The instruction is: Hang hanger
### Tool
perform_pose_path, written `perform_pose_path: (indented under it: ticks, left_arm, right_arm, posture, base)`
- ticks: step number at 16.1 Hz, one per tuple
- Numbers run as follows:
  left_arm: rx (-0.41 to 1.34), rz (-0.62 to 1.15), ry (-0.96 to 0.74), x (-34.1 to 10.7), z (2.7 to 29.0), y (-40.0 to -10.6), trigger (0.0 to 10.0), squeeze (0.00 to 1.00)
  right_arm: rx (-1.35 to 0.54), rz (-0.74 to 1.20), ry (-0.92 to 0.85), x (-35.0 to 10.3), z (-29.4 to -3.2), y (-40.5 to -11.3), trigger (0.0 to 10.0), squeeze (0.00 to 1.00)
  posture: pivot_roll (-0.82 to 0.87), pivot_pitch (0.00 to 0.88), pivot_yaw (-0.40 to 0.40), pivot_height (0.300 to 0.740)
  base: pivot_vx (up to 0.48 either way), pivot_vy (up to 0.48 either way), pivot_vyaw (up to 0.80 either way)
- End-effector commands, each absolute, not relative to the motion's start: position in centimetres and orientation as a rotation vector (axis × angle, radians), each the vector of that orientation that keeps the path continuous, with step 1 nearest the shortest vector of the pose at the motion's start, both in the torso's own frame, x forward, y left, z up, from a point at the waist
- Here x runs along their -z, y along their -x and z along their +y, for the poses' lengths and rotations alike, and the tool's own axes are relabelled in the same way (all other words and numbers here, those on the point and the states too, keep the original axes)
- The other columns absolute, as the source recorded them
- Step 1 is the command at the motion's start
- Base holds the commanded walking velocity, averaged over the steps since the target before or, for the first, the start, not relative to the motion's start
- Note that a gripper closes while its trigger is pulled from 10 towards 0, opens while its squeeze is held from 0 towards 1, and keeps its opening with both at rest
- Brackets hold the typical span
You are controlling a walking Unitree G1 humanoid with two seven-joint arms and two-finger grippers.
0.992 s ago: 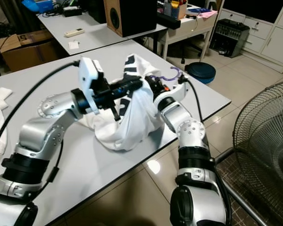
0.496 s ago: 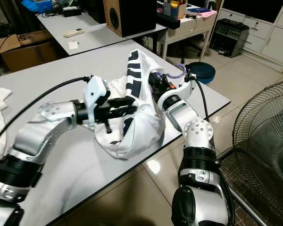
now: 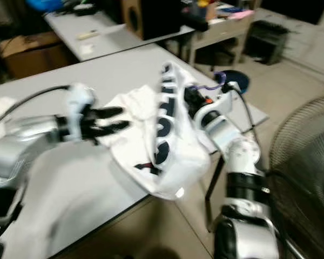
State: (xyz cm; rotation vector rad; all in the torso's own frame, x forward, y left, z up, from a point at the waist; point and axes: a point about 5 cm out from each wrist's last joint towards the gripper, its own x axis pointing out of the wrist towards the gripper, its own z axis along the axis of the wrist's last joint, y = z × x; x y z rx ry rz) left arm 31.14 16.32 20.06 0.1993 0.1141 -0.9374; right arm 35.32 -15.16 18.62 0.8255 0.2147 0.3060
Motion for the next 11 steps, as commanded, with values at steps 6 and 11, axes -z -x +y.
perform_pose_path:
  ticks: [6, 11]
  left_arm:
    - [0.757, 0.085, -0.116, -19.9, 18.9, -28.2, 10.0, 1.0]
    - [0.767, 0.071, -0.005, -20.8, 18.7, -25.8, 10.0, 1.0]
  right_arm:
    - [-0.516, 0.214, -0.616, -21.3, -15.1, -31.5, 10.0, 0.0]
    - [-0.661, 0.132, -0.787, -23.1, -16.6, -29.1, 10.0, 0.0]
  posture:
    - [0.02, 0.0, 0.025, 0.74]
    - [0.02, 0.0, 0.017, 0.74]
  base:
    - [0.0, 0.0, 0.8]
    - [0.0, 0.0, 0.8]
